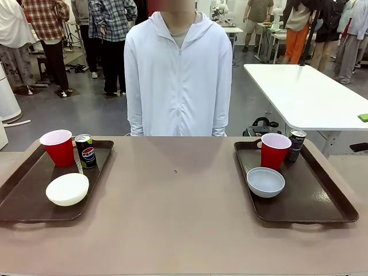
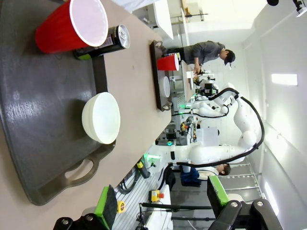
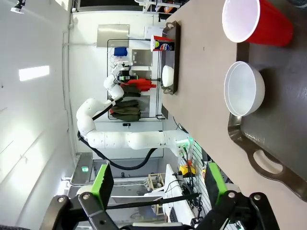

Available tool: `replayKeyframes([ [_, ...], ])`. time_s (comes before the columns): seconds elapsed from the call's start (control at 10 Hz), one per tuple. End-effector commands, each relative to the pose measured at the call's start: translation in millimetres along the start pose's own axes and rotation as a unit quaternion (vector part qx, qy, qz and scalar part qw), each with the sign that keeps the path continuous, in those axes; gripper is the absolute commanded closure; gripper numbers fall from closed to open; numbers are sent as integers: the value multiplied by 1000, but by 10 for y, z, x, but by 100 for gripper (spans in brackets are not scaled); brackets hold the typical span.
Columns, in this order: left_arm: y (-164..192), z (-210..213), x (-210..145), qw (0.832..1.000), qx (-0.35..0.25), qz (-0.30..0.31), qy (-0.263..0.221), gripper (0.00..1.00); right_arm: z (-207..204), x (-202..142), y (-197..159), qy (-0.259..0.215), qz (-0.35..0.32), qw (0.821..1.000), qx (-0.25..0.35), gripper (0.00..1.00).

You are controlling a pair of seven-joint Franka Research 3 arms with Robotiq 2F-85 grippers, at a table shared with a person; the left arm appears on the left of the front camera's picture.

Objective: Prepare tableware on both trays.
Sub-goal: Pick up a Picnic Bowl from the table and place it on a Handle tray.

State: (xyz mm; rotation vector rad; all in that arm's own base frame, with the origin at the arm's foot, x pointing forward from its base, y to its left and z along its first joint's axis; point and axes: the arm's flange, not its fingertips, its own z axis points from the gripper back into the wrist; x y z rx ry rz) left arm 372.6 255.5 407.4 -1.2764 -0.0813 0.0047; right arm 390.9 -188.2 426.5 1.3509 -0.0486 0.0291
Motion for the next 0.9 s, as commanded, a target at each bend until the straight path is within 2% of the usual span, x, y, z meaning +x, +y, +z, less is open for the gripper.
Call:
replayKeyframes([
  [0.0, -26, 9, -6, 1000, -8, -3, -6, 0, -15, -40, 34, 0, 4, 1000, 4, 0],
  [0.8, -26, 9, -6, 1000, -8, -3, -6, 0, -15, -40, 34, 0, 4, 1000, 4, 0],
])
